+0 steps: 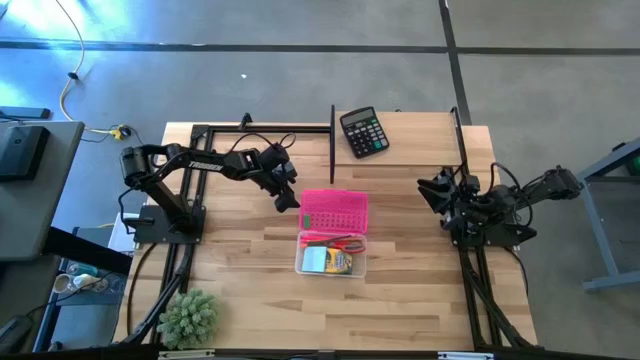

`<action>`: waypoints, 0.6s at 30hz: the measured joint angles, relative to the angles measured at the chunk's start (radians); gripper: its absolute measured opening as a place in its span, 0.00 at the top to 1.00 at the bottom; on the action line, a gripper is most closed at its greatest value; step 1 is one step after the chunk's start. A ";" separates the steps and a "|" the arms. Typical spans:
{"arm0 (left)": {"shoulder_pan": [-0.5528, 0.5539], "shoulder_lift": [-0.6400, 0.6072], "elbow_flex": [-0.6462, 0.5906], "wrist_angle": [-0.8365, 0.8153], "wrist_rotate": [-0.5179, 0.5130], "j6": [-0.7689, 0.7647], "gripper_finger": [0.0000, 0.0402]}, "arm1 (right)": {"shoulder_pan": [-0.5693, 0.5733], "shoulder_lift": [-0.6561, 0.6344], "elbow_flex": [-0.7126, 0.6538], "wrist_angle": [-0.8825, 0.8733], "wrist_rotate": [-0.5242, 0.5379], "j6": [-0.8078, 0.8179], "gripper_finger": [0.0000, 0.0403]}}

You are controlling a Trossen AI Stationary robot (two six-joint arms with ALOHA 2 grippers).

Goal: Pack school essentials
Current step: Close the pink supply box

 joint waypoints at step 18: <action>0.000 0.000 0.000 0.010 -0.001 -0.027 0.18 | -0.017 0.557 0.567 -1.073 0.183 0.651 0.73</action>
